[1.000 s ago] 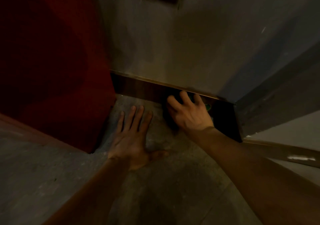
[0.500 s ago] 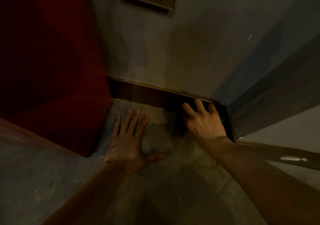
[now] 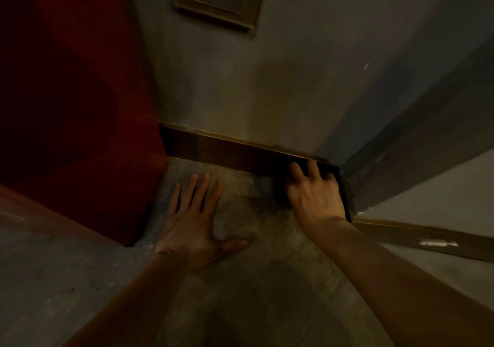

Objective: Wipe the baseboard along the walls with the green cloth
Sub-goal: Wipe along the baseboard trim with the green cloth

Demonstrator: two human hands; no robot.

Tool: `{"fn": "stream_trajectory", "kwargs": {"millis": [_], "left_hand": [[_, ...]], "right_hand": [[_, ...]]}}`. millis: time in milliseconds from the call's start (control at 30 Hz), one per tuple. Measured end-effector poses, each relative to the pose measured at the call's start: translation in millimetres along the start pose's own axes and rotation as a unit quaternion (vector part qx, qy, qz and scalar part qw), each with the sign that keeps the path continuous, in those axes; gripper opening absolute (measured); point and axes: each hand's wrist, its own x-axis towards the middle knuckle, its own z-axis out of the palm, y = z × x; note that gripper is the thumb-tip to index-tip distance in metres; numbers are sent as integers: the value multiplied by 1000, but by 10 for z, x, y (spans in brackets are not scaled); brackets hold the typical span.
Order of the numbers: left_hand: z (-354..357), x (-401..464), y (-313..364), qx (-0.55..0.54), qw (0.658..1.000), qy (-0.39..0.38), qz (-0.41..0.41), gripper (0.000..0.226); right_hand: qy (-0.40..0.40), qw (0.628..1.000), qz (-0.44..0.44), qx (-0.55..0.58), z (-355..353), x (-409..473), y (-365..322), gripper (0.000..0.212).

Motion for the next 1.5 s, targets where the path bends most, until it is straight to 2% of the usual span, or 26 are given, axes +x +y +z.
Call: {"fn": "stream_trajectory", "kwargs": {"millis": [233, 567, 767, 967, 1133, 1267, 1500], "left_hand": [[-14, -12, -5, 5, 1000, -8, -1, 128], [-36, 1, -5, -6, 1000, -16, -1, 129], [-76, 37, 46, -22, 999, -37, -14, 129], [-215, -39, 166, -106, 991, -65, 45, 123], [-288, -90, 257, -123, 988, -66, 70, 119], [-384, -92, 359, -139, 984, -66, 94, 96], [-683, -154, 483, -151, 975, -37, 161, 58]], "right_hand": [[-16, 999, 12, 34, -78, -47, -13, 38], [-28, 997, 14, 72, -274, -116, -106, 28], [-30, 992, 16, 125, -289, -194, -248, 41], [-39, 982, 20, 186, -288, -310, -361, 52], [-58, 961, 20, 271, -368, -453, -320, 62], [-48, 938, 24, 344, -420, -559, -263, 62], [-67, 849, 27, 524, -412, -752, -83, 59]]}}
